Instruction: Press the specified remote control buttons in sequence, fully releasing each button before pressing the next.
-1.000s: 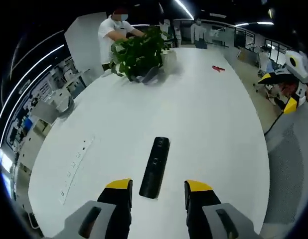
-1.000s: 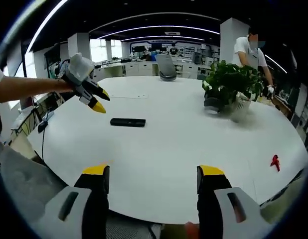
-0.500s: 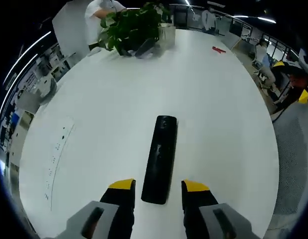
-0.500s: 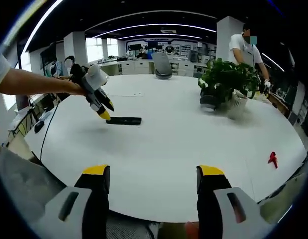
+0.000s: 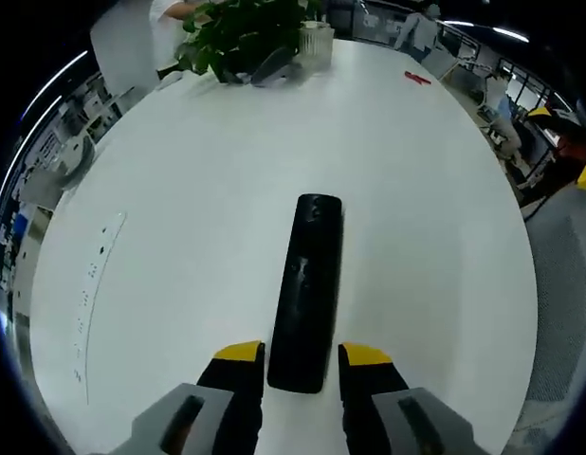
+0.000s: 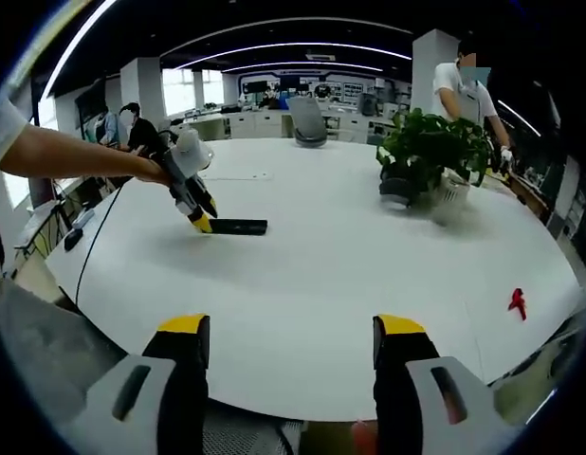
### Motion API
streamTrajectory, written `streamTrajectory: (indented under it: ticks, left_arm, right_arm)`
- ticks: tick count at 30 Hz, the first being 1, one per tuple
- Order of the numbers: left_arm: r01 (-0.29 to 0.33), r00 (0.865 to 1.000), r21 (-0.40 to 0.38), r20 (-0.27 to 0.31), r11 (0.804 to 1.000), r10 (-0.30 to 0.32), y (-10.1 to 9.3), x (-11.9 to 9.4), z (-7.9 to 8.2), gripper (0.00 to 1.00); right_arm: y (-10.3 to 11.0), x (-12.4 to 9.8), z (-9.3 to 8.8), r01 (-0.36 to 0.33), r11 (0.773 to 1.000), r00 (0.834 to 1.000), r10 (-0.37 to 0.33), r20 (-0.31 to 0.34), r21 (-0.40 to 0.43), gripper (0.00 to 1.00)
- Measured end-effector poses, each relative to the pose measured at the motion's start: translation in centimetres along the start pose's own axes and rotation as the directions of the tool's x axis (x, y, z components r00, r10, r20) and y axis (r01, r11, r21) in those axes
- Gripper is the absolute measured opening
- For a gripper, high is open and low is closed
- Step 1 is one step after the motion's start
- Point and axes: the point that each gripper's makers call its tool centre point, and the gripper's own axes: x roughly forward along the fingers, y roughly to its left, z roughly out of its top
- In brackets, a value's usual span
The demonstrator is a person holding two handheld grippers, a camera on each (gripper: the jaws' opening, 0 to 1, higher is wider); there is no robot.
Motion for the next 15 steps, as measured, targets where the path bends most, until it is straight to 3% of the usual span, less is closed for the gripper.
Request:
streamTrajectory:
  ticks: [15]
  left_arm:
    - [0.022, 1.0, 0.023, -0.012, 0.999, -0.022, 0.19, 0.39, -0.03, 0.24]
  right_arm:
    - [0.29, 0.03, -0.07, -0.012, 1.0, 1.0, 0.012, -0.007, -0.012, 0.71]
